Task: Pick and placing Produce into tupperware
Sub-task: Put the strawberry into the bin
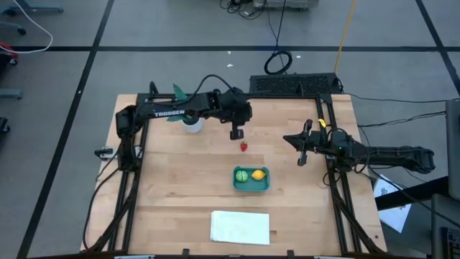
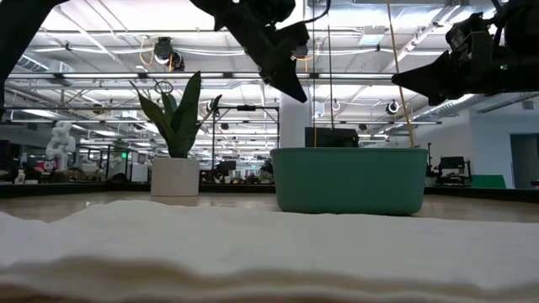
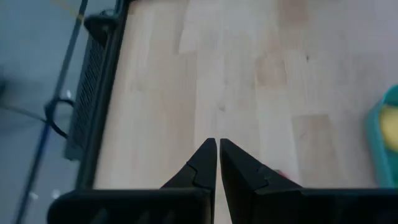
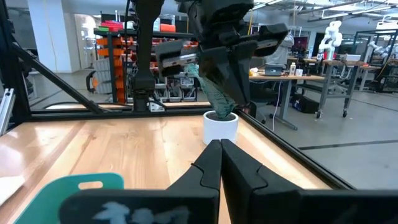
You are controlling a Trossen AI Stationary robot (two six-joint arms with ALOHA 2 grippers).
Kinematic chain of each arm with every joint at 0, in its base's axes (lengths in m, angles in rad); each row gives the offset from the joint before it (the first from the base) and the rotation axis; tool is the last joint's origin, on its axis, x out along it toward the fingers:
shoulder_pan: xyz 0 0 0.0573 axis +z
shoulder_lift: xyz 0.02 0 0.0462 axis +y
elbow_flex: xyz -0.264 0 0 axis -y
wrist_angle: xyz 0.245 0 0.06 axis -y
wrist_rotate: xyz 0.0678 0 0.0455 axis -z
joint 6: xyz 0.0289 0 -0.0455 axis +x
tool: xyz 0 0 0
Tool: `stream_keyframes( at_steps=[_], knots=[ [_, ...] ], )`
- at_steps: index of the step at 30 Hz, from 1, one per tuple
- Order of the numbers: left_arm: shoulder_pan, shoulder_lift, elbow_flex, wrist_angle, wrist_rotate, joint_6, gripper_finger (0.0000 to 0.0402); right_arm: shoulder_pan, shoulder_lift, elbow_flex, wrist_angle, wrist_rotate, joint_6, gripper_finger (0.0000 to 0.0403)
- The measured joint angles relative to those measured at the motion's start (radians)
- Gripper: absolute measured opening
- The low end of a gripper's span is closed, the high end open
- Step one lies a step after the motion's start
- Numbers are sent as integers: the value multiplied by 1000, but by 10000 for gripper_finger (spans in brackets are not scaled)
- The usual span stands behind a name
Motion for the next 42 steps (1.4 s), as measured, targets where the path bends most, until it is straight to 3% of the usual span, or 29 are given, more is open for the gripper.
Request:
stream_keyframes(
  at_steps=[5,18,27,42],
  knots=[
    [0,3,0,-23,0,-77,26,0,0,0,1,0,-1,0],
    [1,137,-2,-66,30,-21,26,0,0,0,9,0,1,0],
    [-1,137,-2,-67,167,3,26,0,2,0,12,0,-5,0],
    [-20,206,-2,-50,158,22,27,0,20,0,9,0,1,0]
  ],
)
